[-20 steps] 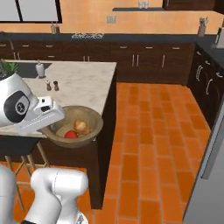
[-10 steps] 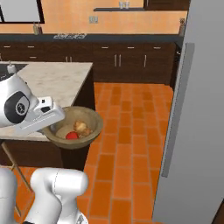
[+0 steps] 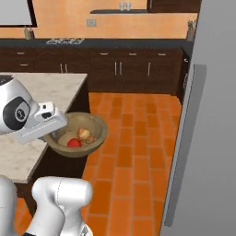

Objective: Pick the chicken drumstick and tomato from their plates and place them in the bowl. Then put the bowl in the fridge.

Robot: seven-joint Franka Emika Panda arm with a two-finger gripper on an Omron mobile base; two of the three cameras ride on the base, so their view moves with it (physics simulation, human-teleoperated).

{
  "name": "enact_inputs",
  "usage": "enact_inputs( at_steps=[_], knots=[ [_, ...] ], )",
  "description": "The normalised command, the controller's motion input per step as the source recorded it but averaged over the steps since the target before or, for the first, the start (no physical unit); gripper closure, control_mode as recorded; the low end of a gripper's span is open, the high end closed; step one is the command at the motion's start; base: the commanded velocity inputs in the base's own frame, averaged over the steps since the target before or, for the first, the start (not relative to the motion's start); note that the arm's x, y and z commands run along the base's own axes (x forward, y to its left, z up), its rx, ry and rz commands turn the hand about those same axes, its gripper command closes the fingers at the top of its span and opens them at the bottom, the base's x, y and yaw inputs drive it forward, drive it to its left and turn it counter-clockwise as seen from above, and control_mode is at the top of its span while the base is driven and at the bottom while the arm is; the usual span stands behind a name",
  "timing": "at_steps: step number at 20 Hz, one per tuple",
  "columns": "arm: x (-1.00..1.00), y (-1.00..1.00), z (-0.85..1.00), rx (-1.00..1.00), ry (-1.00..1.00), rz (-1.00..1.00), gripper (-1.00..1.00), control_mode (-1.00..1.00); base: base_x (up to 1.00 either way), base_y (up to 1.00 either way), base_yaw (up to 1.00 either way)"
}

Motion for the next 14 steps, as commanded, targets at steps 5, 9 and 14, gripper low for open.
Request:
enact_inputs(
  at_steps=[5, 9, 14],
  knots=[
    [0.0, 0.0, 0.0, 0.0, 0.0, 0.0, 1.0, 1.0, 0.66, -0.11, -0.04],
    [0.0, 0.0, 0.0, 0.0, 0.0, 0.0, 1.0, 1.0, 0.65, 0.09, -0.05],
    [0.0, 0.0, 0.0, 0.0, 0.0, 0.0, 1.0, 1.0, 0.64, 0.34, -0.06]
  ],
)
